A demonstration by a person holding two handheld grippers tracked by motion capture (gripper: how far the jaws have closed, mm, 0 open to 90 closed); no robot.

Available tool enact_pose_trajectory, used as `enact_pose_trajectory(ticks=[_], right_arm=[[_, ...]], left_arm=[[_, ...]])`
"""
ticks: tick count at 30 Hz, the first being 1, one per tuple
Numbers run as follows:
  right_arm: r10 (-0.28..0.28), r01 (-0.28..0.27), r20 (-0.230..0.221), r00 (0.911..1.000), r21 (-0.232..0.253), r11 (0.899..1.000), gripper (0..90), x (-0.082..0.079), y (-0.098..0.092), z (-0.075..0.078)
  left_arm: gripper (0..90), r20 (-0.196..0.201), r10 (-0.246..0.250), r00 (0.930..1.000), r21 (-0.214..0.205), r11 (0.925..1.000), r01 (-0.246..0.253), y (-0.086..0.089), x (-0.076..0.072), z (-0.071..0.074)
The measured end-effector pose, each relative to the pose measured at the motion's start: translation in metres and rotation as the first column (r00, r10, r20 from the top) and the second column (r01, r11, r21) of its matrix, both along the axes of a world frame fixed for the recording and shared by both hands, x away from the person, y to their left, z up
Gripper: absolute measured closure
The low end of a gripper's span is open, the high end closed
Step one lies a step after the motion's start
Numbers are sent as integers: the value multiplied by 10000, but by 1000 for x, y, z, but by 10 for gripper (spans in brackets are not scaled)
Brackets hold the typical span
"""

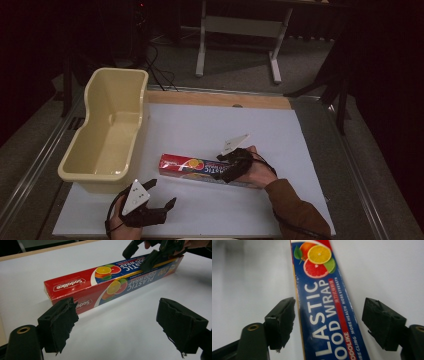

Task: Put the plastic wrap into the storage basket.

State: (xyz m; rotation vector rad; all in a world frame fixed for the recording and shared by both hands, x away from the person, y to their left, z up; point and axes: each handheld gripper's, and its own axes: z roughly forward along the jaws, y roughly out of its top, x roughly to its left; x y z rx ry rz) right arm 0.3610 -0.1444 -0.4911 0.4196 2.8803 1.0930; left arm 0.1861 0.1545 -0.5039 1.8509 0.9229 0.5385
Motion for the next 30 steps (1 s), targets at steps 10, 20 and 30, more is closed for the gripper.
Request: enact_pose_trajectory(ticks=[10, 20, 30], right_arm=[[555, -554, -23, 9985, -1151, 9918, 280, 4, 16, -5], [1307, -1230, 147, 9913, -2474, 9611, 333, 4, 26, -2], [984, -895, 163, 9950, -2896, 9530, 371, 2, 30, 0]], left_arm=[[159, 9, 4, 10000, -22, 10000, -4, 1, 0, 0], [159, -10, -11, 10000, -8, 10000, 11, 1, 0, 0], [159, -6, -4, 10000, -26, 10000, 4, 1, -1, 0]])
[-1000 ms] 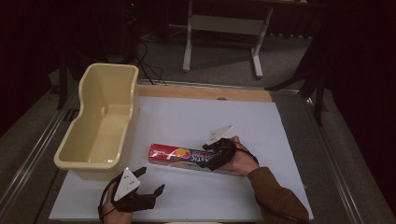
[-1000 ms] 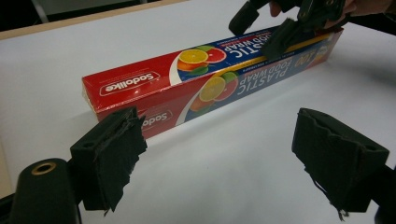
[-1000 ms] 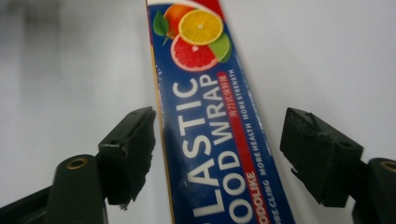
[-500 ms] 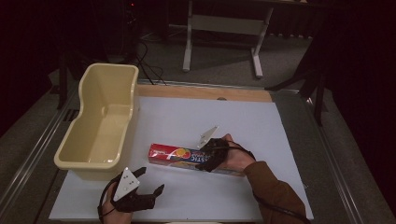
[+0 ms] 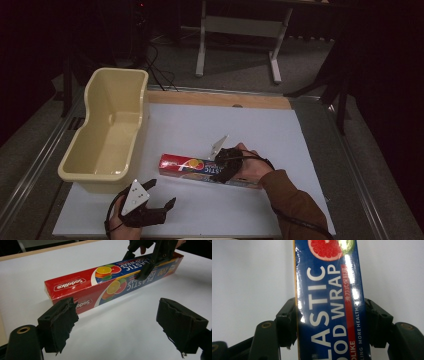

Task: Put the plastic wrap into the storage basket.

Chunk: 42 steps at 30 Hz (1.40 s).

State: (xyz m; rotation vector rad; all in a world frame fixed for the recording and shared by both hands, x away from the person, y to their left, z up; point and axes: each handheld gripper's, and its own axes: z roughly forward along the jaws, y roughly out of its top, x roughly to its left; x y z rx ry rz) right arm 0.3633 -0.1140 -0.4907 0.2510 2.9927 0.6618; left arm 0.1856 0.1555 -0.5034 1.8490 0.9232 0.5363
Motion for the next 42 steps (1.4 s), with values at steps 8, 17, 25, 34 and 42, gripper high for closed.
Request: enact_pose_trajectory(ticks=[8, 17, 25, 34, 42], right_arm=[[-1281, 1276, 288, 9913, 196, 9916, 379, 5, -6, -1], [-2624, 2620, -264, 9646, -191, 9649, 384, 21, -16, 2], [-1955, 1864, -505, 9794, -1467, 9715, 373, 29, -2, 7], [-979, 881, -354, 9946, -2141, 9728, 330, 35, 15, 5], [-1179, 937, -827, 9896, -2522, 9631, 333, 43, 24, -5]], left_arm=[[159, 1, -2, 10000, -7, 10000, 2, 0, 0, 0], [159, -40, 8, 10000, -14, 10000, -8, 0, 0, -1], [159, -44, -16, 10000, 7, 10000, 16, 0, 0, -1], [159, -51, -46, 10000, 38, 10000, 47, -1, 1, -1], [159, -70, -18, 10000, -11, 10000, 18, 0, 0, -1]])
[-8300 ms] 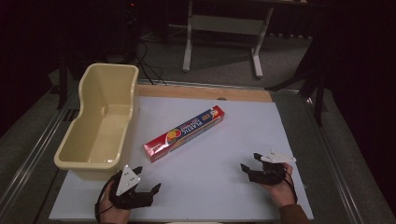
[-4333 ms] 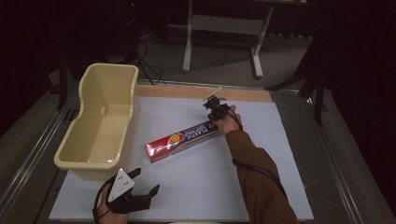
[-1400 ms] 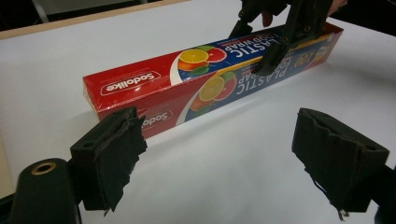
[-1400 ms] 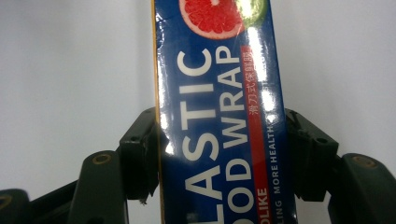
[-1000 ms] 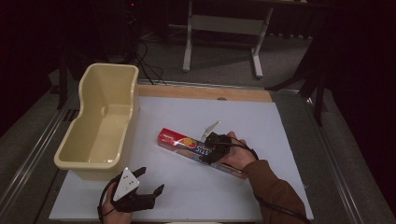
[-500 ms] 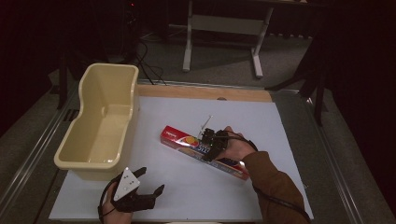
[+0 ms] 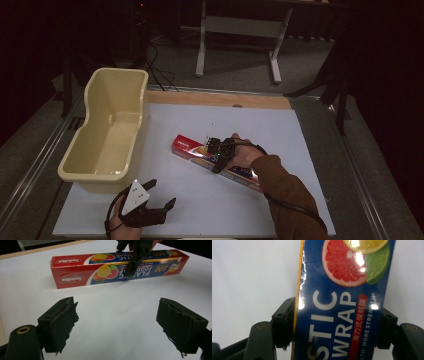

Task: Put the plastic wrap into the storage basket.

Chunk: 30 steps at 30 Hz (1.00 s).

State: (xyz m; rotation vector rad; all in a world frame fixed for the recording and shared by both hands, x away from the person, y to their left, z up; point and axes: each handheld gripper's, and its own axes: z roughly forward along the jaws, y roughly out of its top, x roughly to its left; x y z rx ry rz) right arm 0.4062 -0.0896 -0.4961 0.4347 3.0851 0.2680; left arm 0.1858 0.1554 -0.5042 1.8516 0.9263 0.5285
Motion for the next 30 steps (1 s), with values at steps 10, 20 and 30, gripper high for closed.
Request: enact_pose_trajectory(ticks=[10, 20, 30], right_arm=[[-1631, 1716, -1488, 9753, 461, 9841, 396, 7, -3, 2], [-2485, 3260, -3377, 9079, 1956, 9249, 399, 10, -14, -3], [-2630, 4497, -4860, 8334, 3199, 8339, 403, 13, -21, 0]], left_arm=[[159, 1, 31, 10000, -24, 10000, -31, 1, 0, 0], [159, 3, 35, 10000, -31, 10000, -35, 0, 0, 0], [159, -6, 30, 10000, -16, 10000, -30, 0, 0, 0]])
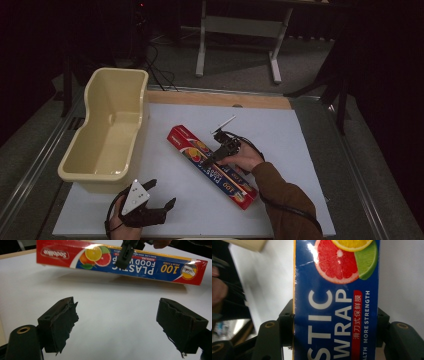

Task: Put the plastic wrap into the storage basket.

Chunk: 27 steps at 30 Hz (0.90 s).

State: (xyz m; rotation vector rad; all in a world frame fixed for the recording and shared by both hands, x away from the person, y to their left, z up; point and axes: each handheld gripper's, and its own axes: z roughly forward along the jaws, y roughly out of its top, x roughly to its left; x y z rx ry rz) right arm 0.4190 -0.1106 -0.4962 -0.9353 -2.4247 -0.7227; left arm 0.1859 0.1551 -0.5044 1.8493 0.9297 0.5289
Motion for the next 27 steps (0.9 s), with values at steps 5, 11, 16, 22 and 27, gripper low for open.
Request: enact_pose_trajectory(ticks=[5, 11, 16, 22, 27], right_arm=[[-183, 188, -105, 9998, 502, 9986, 403, -2, 5, 2], [-497, 487, 86, 9987, 867, 9950, 402, -5, 15, 6], [-1058, 1049, -4, 9944, 1353, 9852, 402, -6, 20, 11], [-1436, 1435, -126, 9895, 1823, 9727, 401, -6, 26, 20], [-1832, 1858, -334, 9825, 2375, 9534, 401, -4, 30, 28]], left_arm=[[159, 20, 0, 10000, -5, 10000, 0, 0, 0, 0], [159, 35, 3, 10000, -21, 10000, -3, 1, -1, 1], [159, 48, 21, 10000, -30, 10000, -20, 1, -1, 1], [159, 60, -12, 10000, 5, 10000, 12, 1, -1, 1], [159, 76, 11, 10000, -13, 10000, -11, 1, -1, 1]])
